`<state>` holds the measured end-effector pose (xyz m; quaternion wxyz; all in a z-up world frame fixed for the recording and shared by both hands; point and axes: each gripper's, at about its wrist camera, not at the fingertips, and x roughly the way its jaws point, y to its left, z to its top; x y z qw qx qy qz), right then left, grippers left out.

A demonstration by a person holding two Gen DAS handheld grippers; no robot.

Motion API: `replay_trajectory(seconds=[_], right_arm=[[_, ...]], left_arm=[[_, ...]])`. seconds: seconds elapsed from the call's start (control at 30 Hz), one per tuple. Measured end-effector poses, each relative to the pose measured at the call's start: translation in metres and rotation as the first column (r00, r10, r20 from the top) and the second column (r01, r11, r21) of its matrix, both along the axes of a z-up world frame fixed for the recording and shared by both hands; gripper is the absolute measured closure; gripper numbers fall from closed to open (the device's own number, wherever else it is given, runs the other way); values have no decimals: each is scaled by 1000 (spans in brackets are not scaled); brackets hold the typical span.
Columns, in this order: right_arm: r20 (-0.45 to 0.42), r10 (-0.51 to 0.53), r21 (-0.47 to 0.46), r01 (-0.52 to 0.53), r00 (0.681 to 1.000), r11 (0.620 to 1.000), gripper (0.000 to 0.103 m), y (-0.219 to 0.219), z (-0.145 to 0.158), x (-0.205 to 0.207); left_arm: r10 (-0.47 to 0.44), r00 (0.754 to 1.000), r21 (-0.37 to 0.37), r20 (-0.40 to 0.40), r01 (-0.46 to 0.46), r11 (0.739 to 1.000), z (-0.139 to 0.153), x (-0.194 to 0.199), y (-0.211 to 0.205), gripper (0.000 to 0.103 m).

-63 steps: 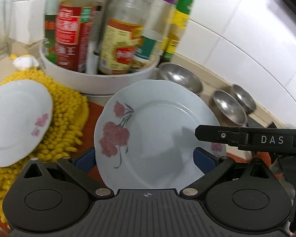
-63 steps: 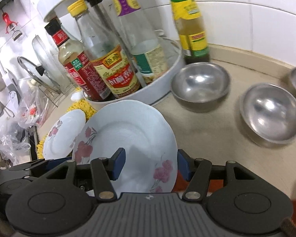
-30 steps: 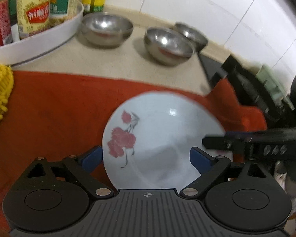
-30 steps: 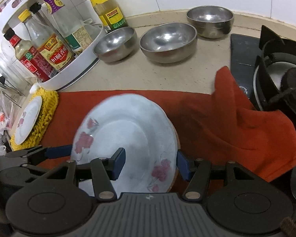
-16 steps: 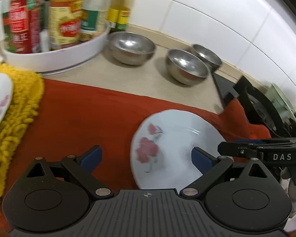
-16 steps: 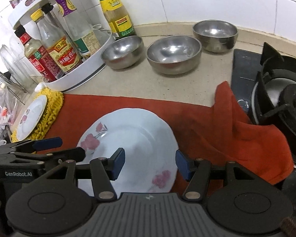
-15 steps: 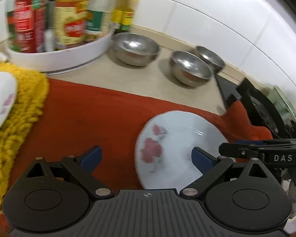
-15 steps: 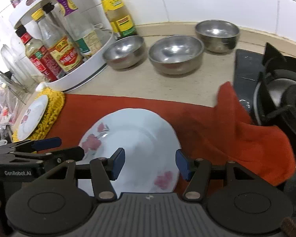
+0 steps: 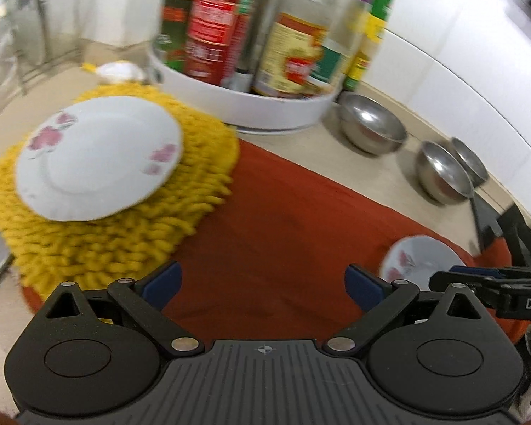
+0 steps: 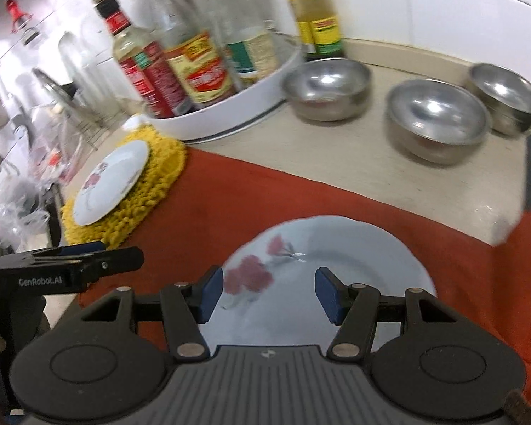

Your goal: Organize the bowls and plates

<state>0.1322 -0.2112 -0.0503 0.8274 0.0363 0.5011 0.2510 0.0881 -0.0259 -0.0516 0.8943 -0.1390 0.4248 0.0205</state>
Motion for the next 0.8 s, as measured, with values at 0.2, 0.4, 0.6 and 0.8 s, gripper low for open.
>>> replay_trajectory(seconds=[0.2,0.4,0.6,0.8], right_arm=[[-7,30,-4,-30,1000,1000,50,16,-1,5],[-17,40,-1,-40,999,999,49,30,-2,8],[1,91,8,-91,996,996,49,65,3,15],[26,169,11,-170,985,985,49,111,6,22]], left_arm=[[37,999,7,1,-37,999,1,-2,21,2],[57,998,14,3,-57,998,4,-1,38,2],[75,997,19,4,-75,997,6,-2,56,2],[108,994,22,10,-109,994,7,-5,80,2]])
